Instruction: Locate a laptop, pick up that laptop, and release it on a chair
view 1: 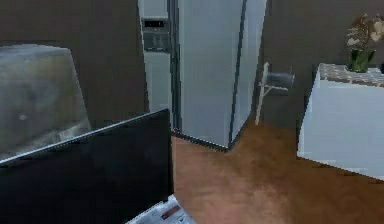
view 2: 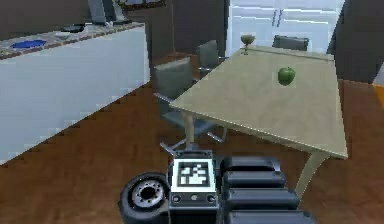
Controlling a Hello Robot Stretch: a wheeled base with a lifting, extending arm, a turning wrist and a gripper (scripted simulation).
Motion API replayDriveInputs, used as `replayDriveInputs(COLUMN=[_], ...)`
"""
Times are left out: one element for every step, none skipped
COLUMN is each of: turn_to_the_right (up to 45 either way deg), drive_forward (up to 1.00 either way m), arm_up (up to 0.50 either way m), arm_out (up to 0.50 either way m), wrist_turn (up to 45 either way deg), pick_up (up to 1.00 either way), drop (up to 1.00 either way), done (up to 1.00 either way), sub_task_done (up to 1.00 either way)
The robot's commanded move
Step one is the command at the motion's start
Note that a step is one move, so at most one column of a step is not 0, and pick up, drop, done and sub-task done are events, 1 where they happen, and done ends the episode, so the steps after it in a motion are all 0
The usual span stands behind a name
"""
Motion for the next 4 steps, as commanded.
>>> replayDriveInputs(turn_to_the_right=[21.0,0.0,6.0,0.0], drive_forward=[0.0,0.05,0.0,0.5], arm_up=[0.0,0.0,0.0,0.0], arm_out=[0.0,0.0,0.0,0.0], wrist_turn=[0.0,0.0,0.0,0.0], pick_up=[0.0,0.0,0.0,0.0], drop=[0.0,0.0,0.0,0.0], done=[0.0,0.0,0.0,0.0], sub_task_done=[0.0,0.0,0.0,0.0])
